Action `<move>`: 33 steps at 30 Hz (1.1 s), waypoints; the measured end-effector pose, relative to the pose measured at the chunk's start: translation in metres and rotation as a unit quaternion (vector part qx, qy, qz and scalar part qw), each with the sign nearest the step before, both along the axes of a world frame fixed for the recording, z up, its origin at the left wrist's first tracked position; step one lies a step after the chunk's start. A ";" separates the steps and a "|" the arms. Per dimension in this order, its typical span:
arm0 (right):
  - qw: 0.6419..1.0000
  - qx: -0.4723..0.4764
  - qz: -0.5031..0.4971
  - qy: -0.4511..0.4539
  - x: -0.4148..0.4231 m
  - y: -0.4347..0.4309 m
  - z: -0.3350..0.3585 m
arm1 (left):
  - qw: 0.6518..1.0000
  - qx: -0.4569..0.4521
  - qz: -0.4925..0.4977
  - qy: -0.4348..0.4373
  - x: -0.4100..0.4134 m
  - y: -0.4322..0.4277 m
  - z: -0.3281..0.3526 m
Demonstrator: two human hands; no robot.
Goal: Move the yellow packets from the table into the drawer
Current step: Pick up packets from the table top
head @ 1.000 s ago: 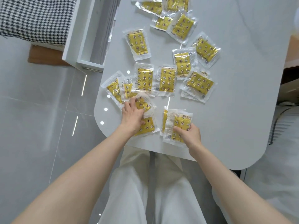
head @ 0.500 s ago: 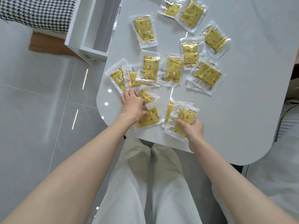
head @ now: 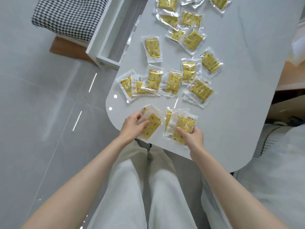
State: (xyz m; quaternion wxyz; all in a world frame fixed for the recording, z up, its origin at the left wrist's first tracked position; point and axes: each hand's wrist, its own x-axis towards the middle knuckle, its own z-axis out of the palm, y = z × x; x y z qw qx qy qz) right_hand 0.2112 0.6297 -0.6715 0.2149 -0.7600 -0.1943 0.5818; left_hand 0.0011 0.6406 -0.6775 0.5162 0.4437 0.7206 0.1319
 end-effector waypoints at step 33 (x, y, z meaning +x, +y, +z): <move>0.982 0.097 0.052 0.151 -0.267 0.072 0.231 | 0.953 0.131 0.230 -0.145 -0.288 0.034 0.274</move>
